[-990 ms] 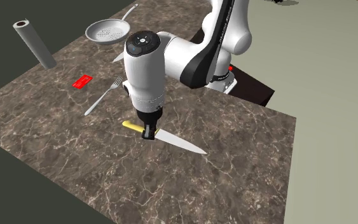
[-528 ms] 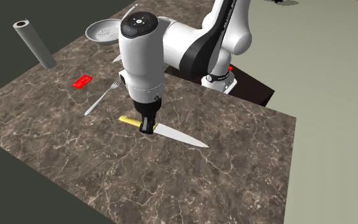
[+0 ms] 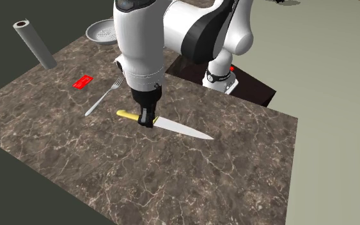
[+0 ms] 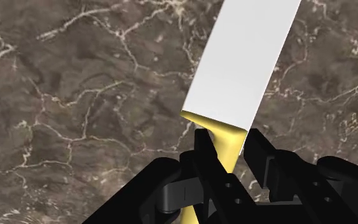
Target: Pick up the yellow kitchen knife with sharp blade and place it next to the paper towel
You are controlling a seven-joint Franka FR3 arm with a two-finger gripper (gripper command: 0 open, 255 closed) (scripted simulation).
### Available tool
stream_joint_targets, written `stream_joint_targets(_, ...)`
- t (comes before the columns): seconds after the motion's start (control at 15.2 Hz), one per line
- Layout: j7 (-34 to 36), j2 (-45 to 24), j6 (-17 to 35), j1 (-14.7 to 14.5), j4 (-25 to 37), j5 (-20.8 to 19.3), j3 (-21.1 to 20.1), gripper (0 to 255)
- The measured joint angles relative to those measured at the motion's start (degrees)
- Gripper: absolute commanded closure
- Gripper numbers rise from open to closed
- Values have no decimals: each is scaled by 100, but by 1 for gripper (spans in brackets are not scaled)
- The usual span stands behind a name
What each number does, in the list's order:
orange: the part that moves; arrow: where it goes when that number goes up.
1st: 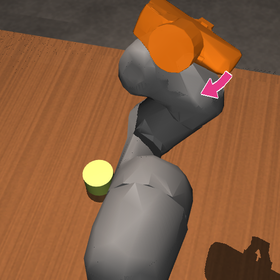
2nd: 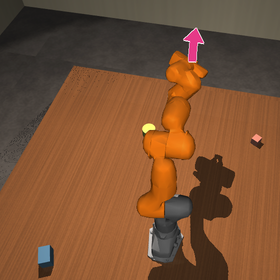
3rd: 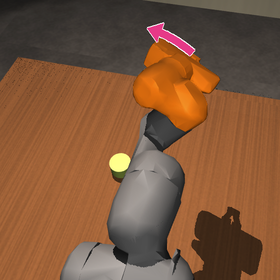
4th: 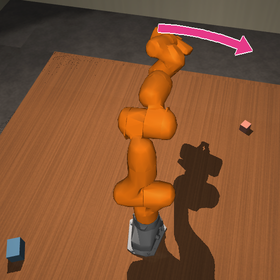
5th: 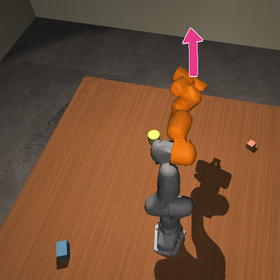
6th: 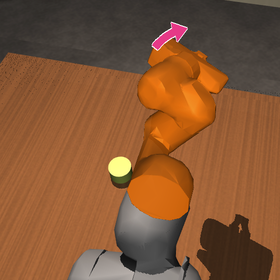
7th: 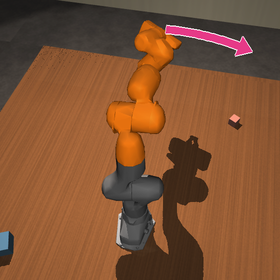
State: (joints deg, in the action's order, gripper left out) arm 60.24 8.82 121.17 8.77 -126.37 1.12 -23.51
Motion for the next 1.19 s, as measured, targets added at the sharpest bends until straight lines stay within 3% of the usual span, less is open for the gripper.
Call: stream_joint_targets(1.19,-146,300,-1399,23,1120,99,105,255)
